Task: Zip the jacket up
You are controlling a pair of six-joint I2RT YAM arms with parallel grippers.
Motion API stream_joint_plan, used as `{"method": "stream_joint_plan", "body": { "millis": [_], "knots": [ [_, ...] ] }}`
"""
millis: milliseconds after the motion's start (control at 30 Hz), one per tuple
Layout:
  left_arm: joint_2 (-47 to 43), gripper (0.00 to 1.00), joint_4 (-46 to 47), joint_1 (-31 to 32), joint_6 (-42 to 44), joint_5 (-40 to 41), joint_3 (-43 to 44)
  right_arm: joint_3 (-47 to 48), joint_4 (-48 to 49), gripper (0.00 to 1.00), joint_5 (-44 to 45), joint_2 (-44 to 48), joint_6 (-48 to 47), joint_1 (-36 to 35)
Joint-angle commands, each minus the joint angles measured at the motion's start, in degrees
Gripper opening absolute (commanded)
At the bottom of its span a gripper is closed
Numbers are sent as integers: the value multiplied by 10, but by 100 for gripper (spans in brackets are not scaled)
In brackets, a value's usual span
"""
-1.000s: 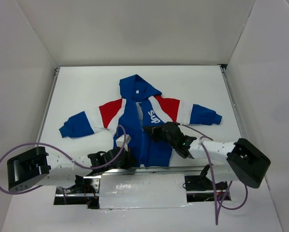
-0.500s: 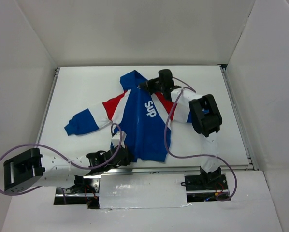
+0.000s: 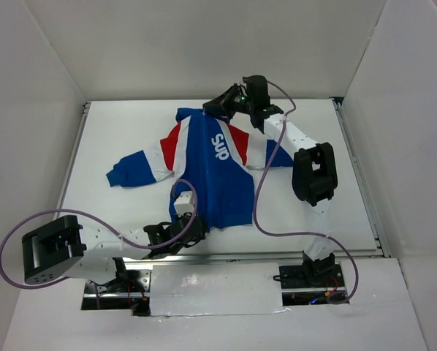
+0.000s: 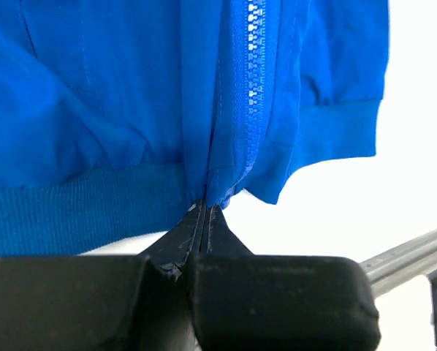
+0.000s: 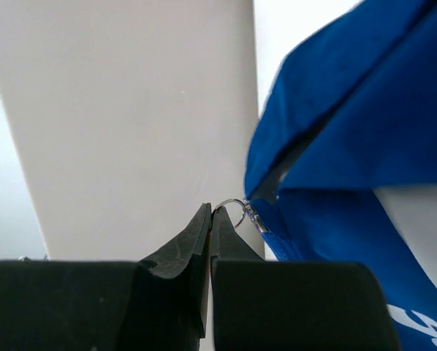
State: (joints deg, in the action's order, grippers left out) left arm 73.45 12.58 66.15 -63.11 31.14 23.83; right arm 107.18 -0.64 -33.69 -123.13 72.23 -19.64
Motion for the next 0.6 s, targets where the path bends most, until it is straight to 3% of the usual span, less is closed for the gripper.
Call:
{"method": "stream_joint_plan", "body": {
  "millis": [0,167,267,300,333,367,433,533,567],
  "knots": [
    [32,0,-106,8,11,-70,10,-60,162,0,36,4,-12,25],
    [26,2,-150,-17,20,-59,35,-34,152,1,33,-57,-14,28],
    [11,52,-203,-30,12,-44,54,38,112,32,31,-94,-22,28],
    [5,75,-244,-33,5,-30,72,69,106,57,31,-99,-24,29],
    [-13,81,-268,-33,1,-21,81,86,98,68,32,-105,-27,29],
    [-23,86,-285,-33,2,-13,89,104,72,94,35,-108,-33,29],
    [-60,99,-330,-34,-3,15,111,168,21,100,57,-104,-61,29],
    [-100,99,-372,-65,14,17,137,179,-54,100,85,-47,-105,28],
    [-105,99,-381,-101,18,12,142,170,-68,100,93,-26,-118,25]
  ]
}}
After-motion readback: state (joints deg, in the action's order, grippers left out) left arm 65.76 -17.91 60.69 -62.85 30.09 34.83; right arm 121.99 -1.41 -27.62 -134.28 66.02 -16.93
